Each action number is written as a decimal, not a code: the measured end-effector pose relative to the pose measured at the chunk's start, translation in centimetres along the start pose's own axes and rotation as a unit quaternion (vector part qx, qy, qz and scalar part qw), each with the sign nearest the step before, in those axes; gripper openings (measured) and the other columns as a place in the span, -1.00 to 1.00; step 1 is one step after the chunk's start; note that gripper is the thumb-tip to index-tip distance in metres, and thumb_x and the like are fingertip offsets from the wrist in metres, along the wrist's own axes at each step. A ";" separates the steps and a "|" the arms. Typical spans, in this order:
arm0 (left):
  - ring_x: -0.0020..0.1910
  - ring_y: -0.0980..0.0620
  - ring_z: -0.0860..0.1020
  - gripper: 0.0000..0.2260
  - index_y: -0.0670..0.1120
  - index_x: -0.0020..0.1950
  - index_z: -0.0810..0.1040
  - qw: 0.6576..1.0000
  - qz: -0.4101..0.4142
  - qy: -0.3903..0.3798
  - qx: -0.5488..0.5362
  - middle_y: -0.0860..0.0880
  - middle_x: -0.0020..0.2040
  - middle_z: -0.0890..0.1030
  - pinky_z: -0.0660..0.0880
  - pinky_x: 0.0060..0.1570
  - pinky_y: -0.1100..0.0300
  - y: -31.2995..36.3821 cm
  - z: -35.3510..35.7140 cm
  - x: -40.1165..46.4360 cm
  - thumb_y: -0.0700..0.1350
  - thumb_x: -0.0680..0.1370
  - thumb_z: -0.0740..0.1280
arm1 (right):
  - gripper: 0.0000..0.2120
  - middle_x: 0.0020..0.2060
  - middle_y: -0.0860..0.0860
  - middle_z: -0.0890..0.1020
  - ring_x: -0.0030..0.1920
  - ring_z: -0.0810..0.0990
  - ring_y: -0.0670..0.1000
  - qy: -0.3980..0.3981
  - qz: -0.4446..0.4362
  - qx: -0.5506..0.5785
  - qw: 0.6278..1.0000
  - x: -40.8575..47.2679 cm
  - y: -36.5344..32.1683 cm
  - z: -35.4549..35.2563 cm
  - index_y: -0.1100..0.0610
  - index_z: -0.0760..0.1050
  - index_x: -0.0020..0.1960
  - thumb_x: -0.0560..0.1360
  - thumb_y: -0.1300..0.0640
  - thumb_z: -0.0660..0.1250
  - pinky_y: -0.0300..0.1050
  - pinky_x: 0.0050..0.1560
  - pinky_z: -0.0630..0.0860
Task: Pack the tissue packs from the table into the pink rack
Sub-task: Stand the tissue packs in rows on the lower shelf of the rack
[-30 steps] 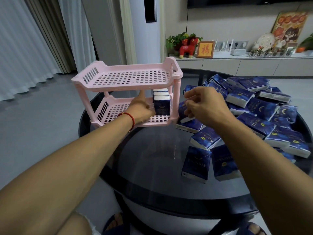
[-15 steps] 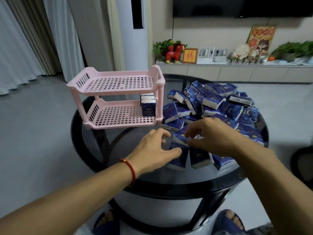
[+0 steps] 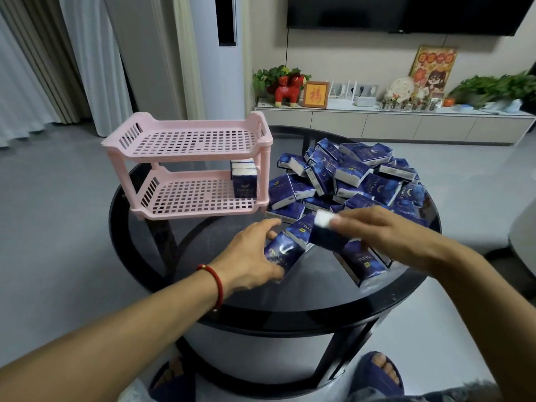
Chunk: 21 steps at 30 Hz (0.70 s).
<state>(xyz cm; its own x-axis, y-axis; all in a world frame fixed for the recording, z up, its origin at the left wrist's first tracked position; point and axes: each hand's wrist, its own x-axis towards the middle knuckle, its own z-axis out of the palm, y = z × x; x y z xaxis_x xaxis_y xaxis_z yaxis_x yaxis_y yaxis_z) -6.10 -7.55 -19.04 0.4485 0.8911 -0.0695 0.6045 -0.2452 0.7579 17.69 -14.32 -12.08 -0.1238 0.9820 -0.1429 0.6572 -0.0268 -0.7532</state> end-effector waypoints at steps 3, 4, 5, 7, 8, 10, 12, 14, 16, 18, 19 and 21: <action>0.02 0.07 0.56 -0.16 0.05 0.54 0.37 0.999 0.004 0.024 -0.027 0.10 0.23 0.47 0.54 -0.15 0.31 -0.8 -0.4 0.4 -0.33 0.32 0.53 | -0.55 -0.10 0.15 0.75 -0.18 0.71 0.06 -0.024 0.053 0.187 0.981 -0.2 -0.7 0.4 0.13 0.61 0.09 0.63 -0.17 0.11 -0.10 -0.22 0.56; 0.02 0.05 0.58 -0.19 0.05 0.51 0.41 0.998 -0.012 0.030 -0.053 0.08 0.23 0.50 0.55 -0.18 0.30 -0.9 -0.5 0.4 -0.35 0.31 0.50 | -0.52 -0.08 0.24 0.74 -0.19 0.72 0.09 -0.056 0.057 0.214 0.974 -0.1 -0.8 0.7 0.21 0.59 0.13 0.66 -0.15 0.08 -0.10 -0.26 0.56; 0.03 0.03 0.61 -0.25 0.05 0.44 0.50 0.995 -0.028 0.039 -0.082 0.05 0.21 0.56 0.58 -0.18 0.24 -1.0 -0.6 0.5 -0.35 0.28 0.48 | -0.49 -0.07 0.30 0.73 -0.20 0.72 0.11 -0.085 0.054 0.230 0.968 0.1 -0.8 0.9 0.26 0.57 0.16 0.68 -0.14 0.05 -0.09 -0.30 0.56; 0.00 -0.05 0.66 -0.44 -0.01 0.18 0.67 0.985 -0.040 0.063 -0.154 -0.09 0.08 0.71 0.61 -0.10 0.08 -0.9 -0.8 0.7 -0.30 0.20 0.43 | -0.46 -0.07 0.34 0.71 -0.22 0.72 0.14 -0.110 0.046 0.244 0.962 0.5 -0.9 1.3 0.30 0.54 0.18 0.68 -0.13 0.02 -0.10 -0.33 0.59; -0.04 -0.07 0.65 -0.53 -0.06 0.10 0.70 0.977 -0.041 0.068 -0.198 -0.16 0.02 0.73 0.59 -0.10 0.07 -0.8 -0.9 0.7 -0.30 0.21 0.42 | -0.46 -0.07 0.34 0.71 -0.20 0.72 0.17 -0.110 0.040 0.246 0.962 0.6 -1.0 1.5 0.30 0.54 0.17 0.68 -0.13 0.03 -0.10 -0.31 0.62; 0.00 -0.15 0.66 -0.63 -0.17 0.11 0.69 0.955 -0.043 0.051 -0.290 -0.25 0.05 0.72 0.58 -0.03 0.03 -0.6 -1.0 0.8 -0.41 0.35 0.38 | -0.49 -0.06 0.31 0.72 -0.12 0.73 0.25 -0.097 0.022 0.242 0.965 1.1 -1.2 2.2 0.29 0.55 0.19 0.68 -0.11 0.05 -0.09 -0.23 0.69; 0.14 -0.20 0.66 -0.61 -0.23 0.20 0.65 0.937 -0.042 0.022 -0.347 -0.25 0.11 0.71 0.57 0.17 -0.05 -0.8 -1.0 1.0 -0.50 0.45 0.29 | -0.56 -0.06 0.26 0.73 -0.09 0.74 0.24 -0.072 0.009 0.223 0.972 1.7 -1.1 3.1 0.27 0.55 0.21 0.69 -0.06 0.08 -0.02 -0.13 0.71; 0.17 -0.18 0.64 -0.60 -0.25 0.24 0.63 0.920 -0.040 -0.006 -0.389 -0.28 0.17 0.68 0.54 0.20 -0.02 -0.8 -1.1 1.0 -0.47 0.45 0.28 | -0.60 -0.09 0.24 0.74 -0.14 0.76 0.21 -0.013 -0.016 0.167 0.986 2.7 -0.9 4.0 0.28 0.54 0.18 0.69 -0.04 0.14 0.13 -0.08 0.71; 0.15 -0.12 0.64 -0.55 -0.28 0.27 0.59 0.906 -0.037 -0.035 -0.421 -0.28 0.19 0.68 0.54 0.19 0.06 -0.9 -1.1 0.9 -0.40 0.37 0.35 | -0.66 -0.17 0.20 0.74 -0.23 0.76 0.17 0.067 -0.030 0.114 0.991 3.6 -0.7 5.0 0.28 0.52 0.09 0.67 -0.03 0.23 0.20 -0.10 0.70; 0.18 -0.08 0.66 -0.48 -0.24 0.29 0.55 0.913 -0.016 -0.042 -0.406 -0.20 0.19 0.69 0.57 0.24 0.07 -1.1 -1.0 0.7 -0.32 0.32 0.47 | -0.70 -0.23 0.13 0.74 -0.30 0.75 0.10 0.123 -0.045 0.073 0.989 4.1 -0.7 5.8 0.23 0.51 0.00 0.64 -0.03 0.30 0.16 -0.14 0.70; 0.20 -0.07 0.66 -0.45 -0.20 0.29 0.54 0.926 -0.004 -0.033 -0.377 -0.17 0.20 0.69 0.58 0.24 0.07 -1.4 -1.0 0.7 -0.32 0.31 0.53 | -0.72 -0.24 0.11 0.73 -0.31 0.75 0.07 0.142 -0.054 0.047 0.987 4.3 -0.8 6.1 0.20 0.52 -0.03 0.63 -0.04 0.32 0.14 -0.15 0.70; 0.21 -0.05 0.66 -0.46 -0.13 0.26 0.54 0.954 0.019 0.004 -0.300 -0.12 0.19 0.69 0.59 0.23 0.08 -1.8 -1.2 0.8 -0.37 0.33 0.58 | -0.75 -0.20 0.07 0.71 -0.32 0.73 0.04 0.166 -0.058 0.017 0.984 4.6 -1.1 6.5 0.13 0.53 -0.02 0.59 -0.06 0.38 0.11 -0.18 0.69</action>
<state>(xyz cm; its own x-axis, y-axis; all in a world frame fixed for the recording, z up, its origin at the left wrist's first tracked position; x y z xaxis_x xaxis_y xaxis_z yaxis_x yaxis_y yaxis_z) -7.61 -5.88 -19.63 0.4558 0.8895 -0.0318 0.1011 -0.0163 0.9947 11.60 -11.00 -16.05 0.0570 0.9858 0.1580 0.6276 0.0877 -0.7736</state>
